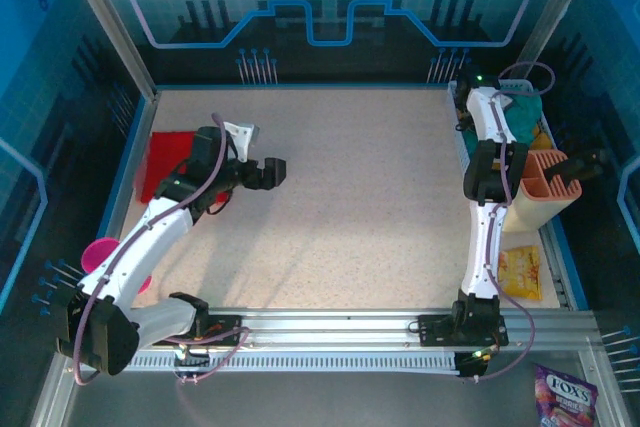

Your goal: Fold and stack the t-shirts

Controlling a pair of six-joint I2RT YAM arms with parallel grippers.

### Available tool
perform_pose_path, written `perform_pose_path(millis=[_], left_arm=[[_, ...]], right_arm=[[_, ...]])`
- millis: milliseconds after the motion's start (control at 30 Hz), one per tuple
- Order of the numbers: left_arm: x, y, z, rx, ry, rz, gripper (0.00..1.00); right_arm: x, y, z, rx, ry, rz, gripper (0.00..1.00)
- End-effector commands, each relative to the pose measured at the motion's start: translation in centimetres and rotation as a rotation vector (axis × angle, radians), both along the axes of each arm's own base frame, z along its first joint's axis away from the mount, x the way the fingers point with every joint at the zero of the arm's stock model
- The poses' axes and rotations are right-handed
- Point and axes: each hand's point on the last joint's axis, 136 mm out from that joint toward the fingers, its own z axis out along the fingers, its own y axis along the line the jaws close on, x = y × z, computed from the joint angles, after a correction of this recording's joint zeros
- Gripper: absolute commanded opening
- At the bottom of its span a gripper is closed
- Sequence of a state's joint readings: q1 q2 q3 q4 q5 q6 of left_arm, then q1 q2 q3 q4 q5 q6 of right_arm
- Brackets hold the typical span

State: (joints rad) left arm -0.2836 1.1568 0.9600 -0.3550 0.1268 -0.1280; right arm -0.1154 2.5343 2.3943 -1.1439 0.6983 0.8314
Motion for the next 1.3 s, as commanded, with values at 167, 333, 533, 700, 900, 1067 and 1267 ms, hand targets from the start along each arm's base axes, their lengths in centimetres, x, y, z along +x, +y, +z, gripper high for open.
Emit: perform_pose_path(millis=[167, 333, 533, 700, 900, 1067, 1267], left_arm=[[-0.1, -0.2, -0.8, 0.032, 0.009, -0.012, 0.99], [0.0, -0.6, -0.9, 0.027, 0.02, -0.018, 0.99], [-0.1, -0.7, -0.7, 0.028, 0.013, -0.02, 0.99], [-0.1, -0.8, -0.3, 0.016, 0.003, -0.019, 0.99], [-0.2, -0.4, 0.6, -0.026, 0.038, 0.044, 0.99], [-0.3, -0.7, 2.4, -0.126, 0.044, 0.089, 0.99], [-0.8, -0.1, 2.4, -0.161, 0.051, 0.143, 0.99]], right_arm=[[0.2, 1.5, -2.1, 0.055, 0.029, 0.045, 0.16], [0.5, 1.8, 1.1, 0.019, -0.036, 0.036, 0.0], [0.9, 2.1, 7.8, -0.087, -0.161, 0.041, 0.0], [1.1, 3.2, 14.0, -0.171, -0.274, 0.08, 0.0], [2.6, 8.5, 21.7, -0.221, -0.401, 0.319, 0.0], [2.6, 17.7, 28.8, -0.331, -0.524, 0.631, 0.0], [-1.3, 33.2, 36.1, -0.334, -0.733, 1.111, 0.0]])
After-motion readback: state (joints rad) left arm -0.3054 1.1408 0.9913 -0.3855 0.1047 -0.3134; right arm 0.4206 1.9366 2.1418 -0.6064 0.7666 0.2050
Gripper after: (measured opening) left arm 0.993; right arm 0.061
